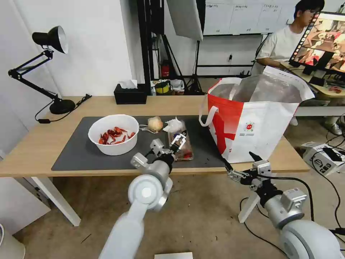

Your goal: Pick up the trash from the table and place it into the takeout bag.

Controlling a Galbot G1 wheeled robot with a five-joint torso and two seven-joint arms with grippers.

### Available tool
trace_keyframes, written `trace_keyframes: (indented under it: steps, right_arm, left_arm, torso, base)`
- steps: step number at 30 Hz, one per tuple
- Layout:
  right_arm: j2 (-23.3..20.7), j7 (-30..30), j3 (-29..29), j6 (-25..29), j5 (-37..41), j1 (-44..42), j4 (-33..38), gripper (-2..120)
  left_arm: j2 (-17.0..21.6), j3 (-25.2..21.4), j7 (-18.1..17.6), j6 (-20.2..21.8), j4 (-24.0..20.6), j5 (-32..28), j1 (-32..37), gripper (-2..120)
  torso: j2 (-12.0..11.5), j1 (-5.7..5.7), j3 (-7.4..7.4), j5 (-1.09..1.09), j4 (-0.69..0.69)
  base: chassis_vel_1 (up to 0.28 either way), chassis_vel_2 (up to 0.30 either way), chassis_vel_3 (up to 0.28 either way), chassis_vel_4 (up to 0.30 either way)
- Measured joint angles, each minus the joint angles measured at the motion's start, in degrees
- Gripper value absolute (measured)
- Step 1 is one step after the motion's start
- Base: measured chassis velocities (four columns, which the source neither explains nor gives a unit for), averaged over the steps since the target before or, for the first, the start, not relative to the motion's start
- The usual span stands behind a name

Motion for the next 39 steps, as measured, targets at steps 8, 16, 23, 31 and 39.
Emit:
trace_keyframes:
  steps: [8, 16, 23, 31, 39]
  right_arm:
    - [-0.72, 0.49, -0.38, 0.03, 6.46, 0.38, 0.81, 100]
    - [-3.27, 5.1, -2.15, 0.27, 33.41, 5.25, -0.19, 100]
    - [-4.4, 7.43, -4.24, 0.33, 43.91, 9.8, -1.85, 100]
    - [-4.24, 12.94, -11.01, -0.89, 53.37, 18.78, -6.0, 100]
    - [-3.54, 20.84, -17.88, -3.47, 60.58, 30.51, -13.12, 100]
  left_arm:
    - [7.36, 1.39, 8.46, 1.57, 1.99, 15.31, -2.38, 100]
    - [18.98, 8.09, 27.05, -3.86, 9.82, 38.08, -9.35, 73]
    - [23.0, 10.32, 34.44, -7.1, 13.05, 43.06, -13.3, 52]
    - [26.27, 11.2, 41.88, -7.75, 15.55, 44.52, -14.33, 19]
    - [26.22, 11.22, 44.86, -9.16, 16.63, 44.33, -14.34, 0]
  torso:
    - [0.0, 0.0, 0.0, 0.0, 0.01]
    - [0.0, 0.01, 0.0, -0.02, 0.0]
    - [0.0, 0.01, 0.01, -0.02, 0.01]
    - [0.0, 0.01, 0.0, -0.01, 0.01]
    - [0.0, 0.01, 0.0, -0.01, 0.02]
  base:
    - [0.0, 0.0, 0.0, 0.0]
    - [0.0, 0.0, 0.0, 0.0]
    - [0.0, 0.0, 0.0, 0.0]
    - [0.0, 0.0, 0.0, 0.0]
    - [0.0, 0.0, 0.0, 0.0]
